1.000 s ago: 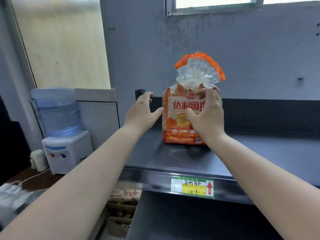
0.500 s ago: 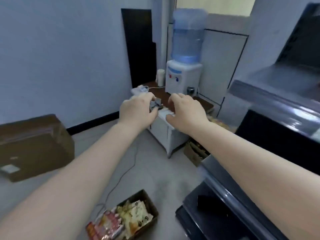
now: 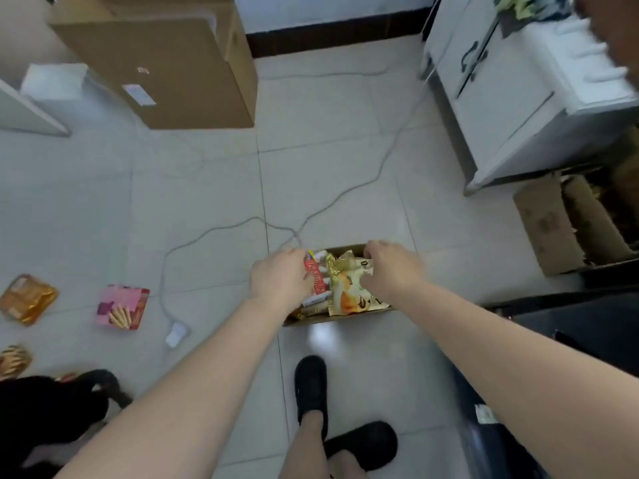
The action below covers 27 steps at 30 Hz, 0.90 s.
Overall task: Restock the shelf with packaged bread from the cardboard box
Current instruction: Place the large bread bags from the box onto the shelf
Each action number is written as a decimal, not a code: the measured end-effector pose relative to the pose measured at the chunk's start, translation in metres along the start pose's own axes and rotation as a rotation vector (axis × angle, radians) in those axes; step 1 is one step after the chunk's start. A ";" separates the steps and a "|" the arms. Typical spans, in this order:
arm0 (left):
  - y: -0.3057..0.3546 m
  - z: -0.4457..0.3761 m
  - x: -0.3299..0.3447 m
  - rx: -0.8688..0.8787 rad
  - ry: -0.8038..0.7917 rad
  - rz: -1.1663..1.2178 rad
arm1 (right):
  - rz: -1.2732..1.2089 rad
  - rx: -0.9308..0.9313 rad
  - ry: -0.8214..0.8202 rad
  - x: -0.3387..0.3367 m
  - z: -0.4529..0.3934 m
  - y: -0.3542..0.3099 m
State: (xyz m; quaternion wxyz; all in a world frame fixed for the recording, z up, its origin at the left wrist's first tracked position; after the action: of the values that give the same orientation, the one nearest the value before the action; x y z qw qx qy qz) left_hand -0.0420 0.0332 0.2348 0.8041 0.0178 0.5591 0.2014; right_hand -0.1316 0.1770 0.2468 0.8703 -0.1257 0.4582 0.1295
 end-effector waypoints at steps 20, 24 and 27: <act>-0.178 -0.111 0.343 -0.636 0.165 0.868 | -1.739 0.745 -0.681 0.400 -0.191 -0.079; -0.163 -0.103 0.345 -0.653 0.331 0.841 | -1.904 0.811 -0.578 0.411 -0.195 -0.094; -0.146 -0.088 0.335 -0.662 0.387 0.881 | -1.907 0.787 -0.501 0.399 -0.185 -0.092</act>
State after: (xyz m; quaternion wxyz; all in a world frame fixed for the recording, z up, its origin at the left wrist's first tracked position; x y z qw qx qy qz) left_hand 0.0212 -0.0030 -0.1342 0.4904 -0.0408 0.5430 0.6804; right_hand -0.0235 0.0723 -0.1768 0.6612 -0.1124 -0.0127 -0.7416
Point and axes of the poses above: each hand's wrist, its own z-axis away from the middle knuckle, its own x-axis out of the palm, y = z × x, the point moved 1 cm from there along -z, towards the middle knuckle, and after that the axes turned 12 degrees about x, right-handed, at the moved point
